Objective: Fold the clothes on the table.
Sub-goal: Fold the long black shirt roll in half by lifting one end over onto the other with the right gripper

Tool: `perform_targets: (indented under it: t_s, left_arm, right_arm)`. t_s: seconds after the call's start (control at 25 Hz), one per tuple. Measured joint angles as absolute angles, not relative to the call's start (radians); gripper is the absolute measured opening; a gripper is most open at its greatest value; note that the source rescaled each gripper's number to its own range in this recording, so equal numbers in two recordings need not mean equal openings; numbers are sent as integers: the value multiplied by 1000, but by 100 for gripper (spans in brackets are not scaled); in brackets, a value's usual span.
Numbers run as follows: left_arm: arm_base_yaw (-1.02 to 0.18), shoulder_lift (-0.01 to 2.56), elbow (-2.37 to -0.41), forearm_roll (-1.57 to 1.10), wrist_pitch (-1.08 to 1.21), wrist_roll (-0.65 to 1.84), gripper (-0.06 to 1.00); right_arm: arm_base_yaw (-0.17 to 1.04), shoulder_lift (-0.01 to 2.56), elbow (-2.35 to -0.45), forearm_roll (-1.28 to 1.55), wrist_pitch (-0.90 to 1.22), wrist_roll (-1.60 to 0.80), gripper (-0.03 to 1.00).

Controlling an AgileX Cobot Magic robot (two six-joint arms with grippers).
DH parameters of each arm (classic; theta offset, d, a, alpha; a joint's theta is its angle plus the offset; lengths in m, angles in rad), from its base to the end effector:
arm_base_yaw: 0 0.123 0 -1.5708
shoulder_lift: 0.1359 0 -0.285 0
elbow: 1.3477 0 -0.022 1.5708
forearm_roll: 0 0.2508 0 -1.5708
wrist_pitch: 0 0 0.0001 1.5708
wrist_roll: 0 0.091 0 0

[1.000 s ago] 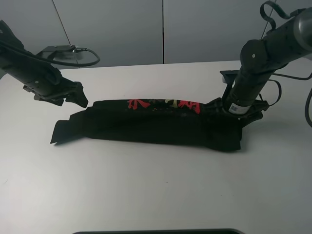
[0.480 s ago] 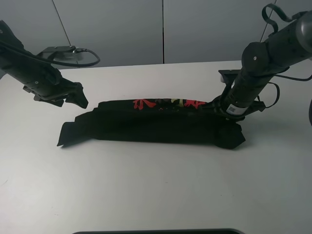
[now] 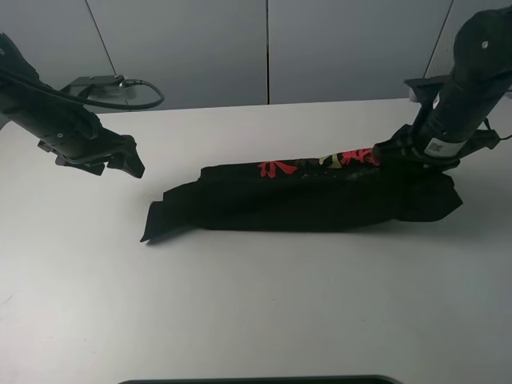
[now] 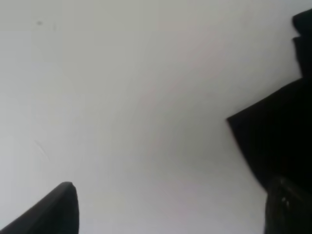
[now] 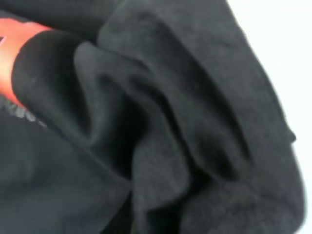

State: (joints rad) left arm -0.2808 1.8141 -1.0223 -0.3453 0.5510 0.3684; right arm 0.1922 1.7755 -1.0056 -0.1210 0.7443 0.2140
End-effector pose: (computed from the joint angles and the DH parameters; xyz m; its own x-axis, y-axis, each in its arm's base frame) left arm 0.3229 -0.1100 0.1577 -0.8795 0.3263 -0.3463 0.3932 0.9083 -0.1427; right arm 0.3125 0.0532 0.1607 -0.9856 -0.0654 -0.1558 -0.0563 0.9965 -0.0620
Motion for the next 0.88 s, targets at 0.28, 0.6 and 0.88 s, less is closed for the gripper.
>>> perform_targets:
  t_s: [0.28,0.6,0.88]
  left_arm:
    - [-281,1814,-1022,-345,551,368,99]
    - [-281,1814,-1022,-345,551,368,99]
    - [-281,1814,-1022,-345,552,368,99]
  right_arm:
    - [161,1698,-1169,-86,985,103,16]
    - [169,1696,-1232,413,1043,-152,16]
    - [351,1770,-1238,525,900,-180,16]
